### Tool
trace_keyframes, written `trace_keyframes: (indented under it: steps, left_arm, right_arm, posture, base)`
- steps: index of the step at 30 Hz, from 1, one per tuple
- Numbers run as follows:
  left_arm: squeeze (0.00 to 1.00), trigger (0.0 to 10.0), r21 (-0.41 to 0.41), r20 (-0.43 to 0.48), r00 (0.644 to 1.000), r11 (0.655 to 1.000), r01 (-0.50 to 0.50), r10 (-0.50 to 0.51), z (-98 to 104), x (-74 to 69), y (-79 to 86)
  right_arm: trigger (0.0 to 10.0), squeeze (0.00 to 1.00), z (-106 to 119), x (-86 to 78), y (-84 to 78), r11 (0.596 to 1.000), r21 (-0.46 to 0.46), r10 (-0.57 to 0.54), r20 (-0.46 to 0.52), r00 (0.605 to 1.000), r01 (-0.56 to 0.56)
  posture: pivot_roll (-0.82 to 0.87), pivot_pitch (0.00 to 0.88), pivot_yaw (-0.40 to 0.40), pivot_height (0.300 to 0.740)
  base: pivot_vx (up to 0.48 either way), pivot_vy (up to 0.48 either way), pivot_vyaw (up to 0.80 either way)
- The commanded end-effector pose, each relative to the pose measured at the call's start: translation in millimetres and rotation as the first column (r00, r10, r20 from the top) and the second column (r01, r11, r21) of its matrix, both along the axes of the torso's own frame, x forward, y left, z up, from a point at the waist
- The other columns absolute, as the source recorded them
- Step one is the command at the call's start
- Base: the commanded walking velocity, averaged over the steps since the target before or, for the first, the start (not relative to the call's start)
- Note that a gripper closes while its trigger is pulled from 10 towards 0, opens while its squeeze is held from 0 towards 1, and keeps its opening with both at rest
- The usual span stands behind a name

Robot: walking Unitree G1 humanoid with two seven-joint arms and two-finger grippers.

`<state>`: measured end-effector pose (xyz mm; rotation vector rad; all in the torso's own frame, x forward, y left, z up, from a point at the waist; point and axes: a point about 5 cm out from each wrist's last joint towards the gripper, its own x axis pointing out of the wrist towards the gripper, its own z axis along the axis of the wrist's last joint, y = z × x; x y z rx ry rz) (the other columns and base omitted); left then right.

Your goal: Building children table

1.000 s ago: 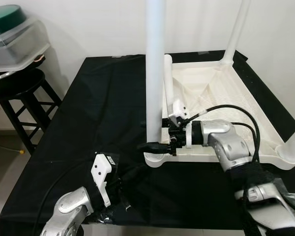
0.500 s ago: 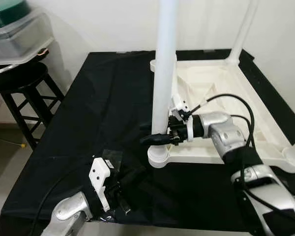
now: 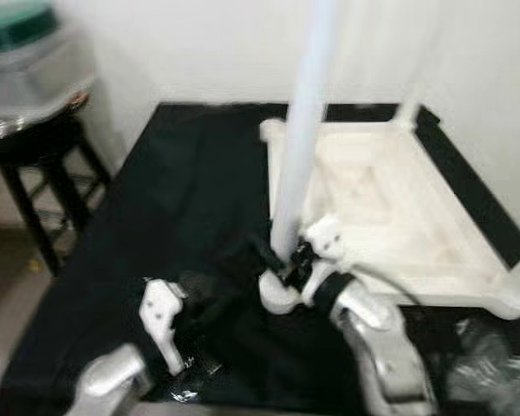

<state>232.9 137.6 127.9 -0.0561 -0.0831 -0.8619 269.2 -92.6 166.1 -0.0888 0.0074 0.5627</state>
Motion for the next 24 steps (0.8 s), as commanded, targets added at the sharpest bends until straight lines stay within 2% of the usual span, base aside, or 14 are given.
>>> trace_keyframes:
  steps: [1, 4, 5, 6, 7, 10, 11, 12, 16, 17, 18, 20, 22, 24]
  left_arm:
    - [0.00, 10.0, 0.017, -0.027, 1.000, 1.000, 0.007, -0.006, -6.9, 1.1, 4.5]
    - [0.00, 10.0, 0.026, -0.037, 0.998, 0.999, 0.045, -0.044, -8.5, 5.7, 1.2]
    - [0.00, 10.0, 0.036, -0.041, 0.997, 0.997, 0.070, -0.068, -9.3, 6.9, -0.4]
    - [0.00, 10.0, 0.036, -0.041, 0.997, 0.997, 0.070, -0.068, -9.3, 6.9, -0.4]
    - [0.00, 10.0, 0.044, -0.044, 0.996, 0.996, 0.083, -0.081, -10.1, 7.9, -1.3]
    - [0.00, 10.0, 0.043, -0.046, 0.996, 0.996, 0.081, -0.079, -10.9, 8.1, -1.2]
    - [0.00, 10.0, 0.037, -0.049, 0.996, 0.996, 0.080, -0.078, -11.7, 8.4, -1.6]
    - [0.00, 10.0, 0.037, -0.049, 0.996, 0.996, 0.080, -0.078, -11.7, 8.4, -1.6]
    - [0.00, 10.0, 0.029, -0.052, 0.996, 0.996, 0.080, -0.078, -13.4, 8.6, -4.0]
    - [0.00, 10.0, 0.027, -0.052, 0.996, 0.996, 0.080, -0.079, -13.7, 8.7, -4.7]
    - [0.00, 10.0, 0.027, -0.052, 0.996, 0.996, 0.080, -0.079, -13.8, 8.7, -5.1]
    - [0.00, 10.0, 0.027, -0.052, 0.996, 0.996, 0.080, -0.079, -13.8, 8.7, -5.1]
    - [0.00, 10.0, 0.025, -0.048, 0.996, 0.997, 0.079, -0.077, -13.6, 8.8, -6.1]
    - [0.00, 10.0, 0.024, -0.045, 0.996, 0.997, 0.078, -0.076, -13.3, 8.8, -6.6]
  right_arm:
    - [0.0, 0.00, -43.5, 2.1, -16.5, 0.995, -0.049, -0.102, -0.256, 0.961, 0.093]
    - [0.0, 0.00, -46.9, 12.7, -17.8, 0.996, -0.055, -0.077, -0.269, 0.960, 0.065]
    - [4.1, 0.00, -49.2, 13.0, -15.5, 0.996, -0.082, -0.063, -0.276, 0.959, 0.042]
    - [4.1, 0.00, -49.2, 13.0, -15.5, 0.996, -0.082, -0.063, -0.276, 0.959, 0.042]
    - [10.0, 0.00, -49.2, 12.5, -12.3, 0.995, -0.095, -0.054, -0.283, 0.958, 0.028]
    - [10.0, 0.00, -43.7, 12.8, -7.0, 0.996, -0.087, 0.000, -0.276, 0.961, -0.025]
    - [10.0, 1.00, -33.7, 8.3, 1.3, 0.984, -0.080, 0.131, -0.265, 0.955, -0.157]
    - [10.0, 1.00, -33.7, 8.3, 1.3, 0.984, -0.080, 0.131, -0.265, 0.955, -0.157]
    - [10.0, 1.00, -0.2, 10.0, 0.1, 0.870, -0.126, 0.456, -0.161, 0.875, -0.476]
    - [10.0, 0.43, 6.7, 12.2, -4.8, 0.828, -0.155, 0.522, -0.139, 0.841, -0.539]
    - [10.0, 0.00, 10.0, 13.0, -7.7, 0.800, -0.172, 0.560, -0.132, 0.818, -0.575]
    - [10.0, 0.00, 10.0, 13.0, -7.7, 0.800, -0.172, 0.560, -0.132, 0.818, -0.575]
    - [10.0, 0.00, 13.2, 18.2, -20.7, 0.666, -0.275, 0.664, -0.204, 0.719, -0.693]
    - [10.0, 0.00, 18.2, 24.1, -24.4, 0.629, -0.278, 0.693, -0.223, 0.685, -0.726]
  posture:
    - [-0.01, 0.135, 0.073, 0.740]
    - [0.02, 0.121, 0.056, 0.740]
    - [0.02, 0.116, 0.056, 0.740]
    - [0.02, 0.116, 0.056, 0.740]
    - [0.02, 0.102, 0.058, 0.740]
    - [0.01, 0.097, 0.063, 0.740]
    - [0.01, 0.087, 0.062, 0.740]
    - [0.01, 0.087, 0.062, 0.740]
    - [0.02, 0.077, 0.060, 0.740]
    - [0.03, 0.076, 0.057, 0.740]
    - [0.03, 0.076, 0.057, 0.740]
    - [0.03, 0.076, 0.057, 0.740]
    - [0.04, 0.080, 0.049, 0.740]
    - [0.05, 0.083, 0.043, 0.740]
  base:
    - [0.000, 0.000, 0.00]
    - [0.000, 0.000, 0.00]
    - [0.000, 0.000, 0.00]
    - [0.000, 0.000, 0.00]
    - [0.000, 0.000, 0.00]
    - [0.000, 0.000, 0.00]
    - [0.000, 0.000, 0.00]
    - [0.000, 0.000, 0.00]
    - [0.000, 0.000, 0.00]
    - [0.000, 0.000, 0.00]
    - [0.000, 0.000, 0.00]
    - [0.000, 0.000, 0.00]
    - [0.000, 0.000, 0.00]
    - [0.000, 0.000, 0.00]
